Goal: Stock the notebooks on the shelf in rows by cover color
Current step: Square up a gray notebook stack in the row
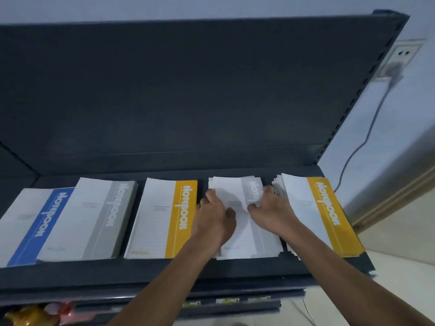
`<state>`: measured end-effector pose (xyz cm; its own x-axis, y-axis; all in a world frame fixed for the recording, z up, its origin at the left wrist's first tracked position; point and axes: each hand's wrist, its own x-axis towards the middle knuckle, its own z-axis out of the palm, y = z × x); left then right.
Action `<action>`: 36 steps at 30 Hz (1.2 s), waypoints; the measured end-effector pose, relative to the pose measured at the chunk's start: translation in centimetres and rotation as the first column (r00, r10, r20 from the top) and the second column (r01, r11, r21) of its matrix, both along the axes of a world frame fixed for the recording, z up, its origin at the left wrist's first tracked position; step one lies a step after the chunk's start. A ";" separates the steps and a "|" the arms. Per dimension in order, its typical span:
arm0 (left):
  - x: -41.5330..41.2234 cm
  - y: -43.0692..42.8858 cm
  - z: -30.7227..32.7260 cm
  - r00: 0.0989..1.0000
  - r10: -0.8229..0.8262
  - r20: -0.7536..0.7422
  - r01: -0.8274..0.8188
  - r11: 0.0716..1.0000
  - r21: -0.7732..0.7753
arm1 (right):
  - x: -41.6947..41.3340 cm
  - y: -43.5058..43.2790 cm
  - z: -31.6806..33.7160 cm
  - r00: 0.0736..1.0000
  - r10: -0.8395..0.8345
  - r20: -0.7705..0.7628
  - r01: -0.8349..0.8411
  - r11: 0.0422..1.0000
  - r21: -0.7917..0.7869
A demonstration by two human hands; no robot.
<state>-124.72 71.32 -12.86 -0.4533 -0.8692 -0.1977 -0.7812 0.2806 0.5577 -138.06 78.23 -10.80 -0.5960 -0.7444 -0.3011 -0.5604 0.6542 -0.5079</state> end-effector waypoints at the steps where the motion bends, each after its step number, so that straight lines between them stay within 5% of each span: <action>1: -0.4 0.2 -0.1 0.999 0.025 0.021 -0.025 1.000 -0.008 | -0.3 0.1 -0.1 1.000 -0.007 0.030 0.007 1.000 -0.006; 5: -1.7 1.0 0.4 0.989 0.120 0.081 -0.121 0.993 0.007 | -0.8 0.5 -0.1 0.996 -0.004 0.085 0.007 0.999 -0.037; 13: -4.7 -0.7 1.6 0.895 0.398 0.200 -0.443 0.844 0.301 | -1.4 0.4 0.1 0.991 0.038 0.127 -0.036 0.999 -0.021; 18: -4.6 -1.0 1.9 0.921 0.389 0.025 -0.368 0.845 0.389 | -1.6 0.8 0.4 0.990 0.046 0.136 -0.042 0.999 -0.028; 23: -3.3 -1.3 2.5 0.930 0.317 -0.185 -0.209 0.871 0.444 | -1.8 0.9 0.8 0.953 -0.022 0.303 0.033 0.999 -0.030; 28: -1.0 -0.5 3.1 0.811 0.356 -0.465 -0.077 0.852 0.518 | -2.3 0.9 1.7 0.834 -0.089 0.544 0.225 0.956 -0.189; 36: 0.8 0.0 4.4 0.691 0.093 -0.717 0.072 0.978 0.196 | 0.5 2.0 2.6 0.961 -0.016 0.277 0.173 0.816 -0.552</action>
